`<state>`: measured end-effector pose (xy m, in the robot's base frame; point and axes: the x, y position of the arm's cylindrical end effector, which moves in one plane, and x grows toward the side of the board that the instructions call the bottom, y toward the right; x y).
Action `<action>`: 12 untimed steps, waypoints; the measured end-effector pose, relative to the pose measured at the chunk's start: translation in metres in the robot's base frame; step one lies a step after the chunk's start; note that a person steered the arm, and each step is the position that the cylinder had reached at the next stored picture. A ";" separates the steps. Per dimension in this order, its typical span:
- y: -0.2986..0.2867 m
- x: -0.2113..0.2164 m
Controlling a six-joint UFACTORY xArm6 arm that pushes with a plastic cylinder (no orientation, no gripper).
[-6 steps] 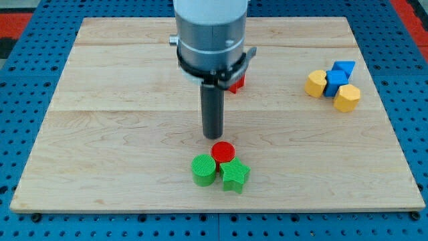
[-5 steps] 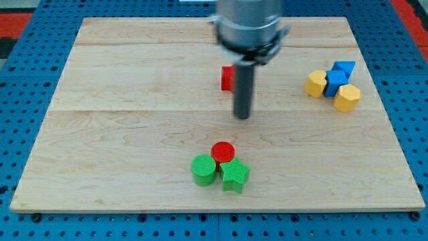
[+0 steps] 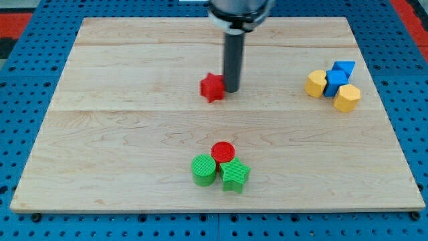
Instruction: Push the red star towards the group of blocks
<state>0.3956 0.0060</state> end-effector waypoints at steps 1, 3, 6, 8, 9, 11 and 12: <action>-0.042 -0.002; -0.099 -0.058; -0.104 0.028; -0.152 0.054; -0.102 0.057; -0.087 0.019; -0.054 0.031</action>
<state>0.4269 -0.0482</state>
